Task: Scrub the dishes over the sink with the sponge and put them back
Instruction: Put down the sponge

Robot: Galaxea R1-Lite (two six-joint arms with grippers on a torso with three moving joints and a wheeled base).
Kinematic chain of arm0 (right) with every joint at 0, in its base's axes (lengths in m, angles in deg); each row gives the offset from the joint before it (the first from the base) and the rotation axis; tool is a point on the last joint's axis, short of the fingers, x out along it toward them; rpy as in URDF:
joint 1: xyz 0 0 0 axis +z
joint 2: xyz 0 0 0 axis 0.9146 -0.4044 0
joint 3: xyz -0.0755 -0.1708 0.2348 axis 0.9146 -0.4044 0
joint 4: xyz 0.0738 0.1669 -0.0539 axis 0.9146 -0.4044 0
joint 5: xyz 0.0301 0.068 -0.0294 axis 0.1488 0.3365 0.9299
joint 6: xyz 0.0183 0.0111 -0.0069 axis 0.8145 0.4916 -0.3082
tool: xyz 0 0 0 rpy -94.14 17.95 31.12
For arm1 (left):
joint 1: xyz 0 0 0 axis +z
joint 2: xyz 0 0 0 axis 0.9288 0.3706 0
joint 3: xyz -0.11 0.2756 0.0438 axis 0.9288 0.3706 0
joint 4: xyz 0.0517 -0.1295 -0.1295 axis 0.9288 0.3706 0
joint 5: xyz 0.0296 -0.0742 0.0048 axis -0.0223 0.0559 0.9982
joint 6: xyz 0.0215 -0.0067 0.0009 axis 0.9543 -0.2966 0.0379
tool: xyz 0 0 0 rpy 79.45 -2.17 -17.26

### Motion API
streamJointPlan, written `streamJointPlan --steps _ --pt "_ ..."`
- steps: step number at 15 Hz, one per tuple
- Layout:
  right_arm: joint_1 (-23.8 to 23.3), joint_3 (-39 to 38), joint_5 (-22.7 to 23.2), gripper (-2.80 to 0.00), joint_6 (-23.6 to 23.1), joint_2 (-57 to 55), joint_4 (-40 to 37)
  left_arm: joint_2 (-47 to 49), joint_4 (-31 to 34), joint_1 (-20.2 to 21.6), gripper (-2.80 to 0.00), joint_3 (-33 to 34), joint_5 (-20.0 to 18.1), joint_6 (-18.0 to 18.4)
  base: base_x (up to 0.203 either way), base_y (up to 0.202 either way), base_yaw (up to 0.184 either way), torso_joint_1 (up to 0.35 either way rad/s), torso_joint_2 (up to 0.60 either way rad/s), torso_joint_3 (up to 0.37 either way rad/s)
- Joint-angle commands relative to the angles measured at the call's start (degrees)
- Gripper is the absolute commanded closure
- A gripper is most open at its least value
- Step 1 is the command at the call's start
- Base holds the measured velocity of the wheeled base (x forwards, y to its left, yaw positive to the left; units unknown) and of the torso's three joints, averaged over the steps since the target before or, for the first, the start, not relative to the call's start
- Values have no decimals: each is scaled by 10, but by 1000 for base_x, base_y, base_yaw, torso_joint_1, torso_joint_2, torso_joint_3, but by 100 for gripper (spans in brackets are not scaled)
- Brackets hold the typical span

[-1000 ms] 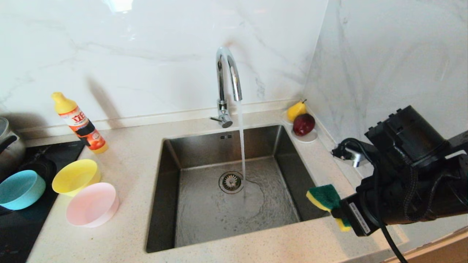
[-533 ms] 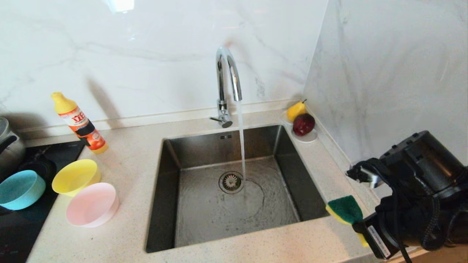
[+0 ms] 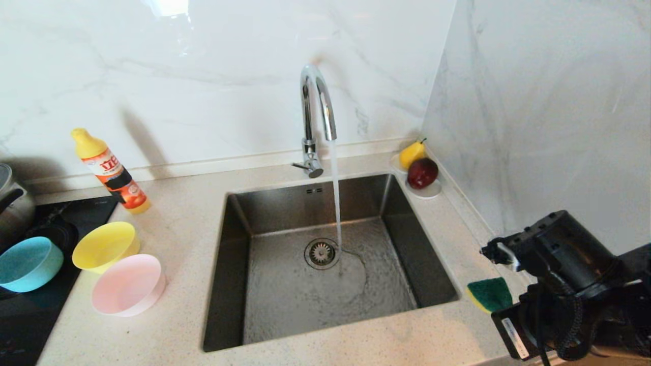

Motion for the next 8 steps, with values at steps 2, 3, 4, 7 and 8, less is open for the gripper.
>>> streamJointPlan --steps 2,3,4,7,8 --pt "12 -37 -11 0 44 -67 51 1 1 0 0 1 0 0 0 0 0 0 0 0" --pt "12 -48 -13 0 46 -77 88 1 1 0 0 0 0 0 0 0 0 0 0 0" --pt "11 -58 -15 0 47 -88 119 1 1 0 0 0 0 0 0 0 0 0 0 0" --pt "-25 -65 -20 0 46 -107 150 1 1 0 0 0 0 0 0 0 0 0 0 0" --pt "-35 -63 -21 0 44 -105 151 1 1 0 0 1 0 0 0 0 0 0 0 0"
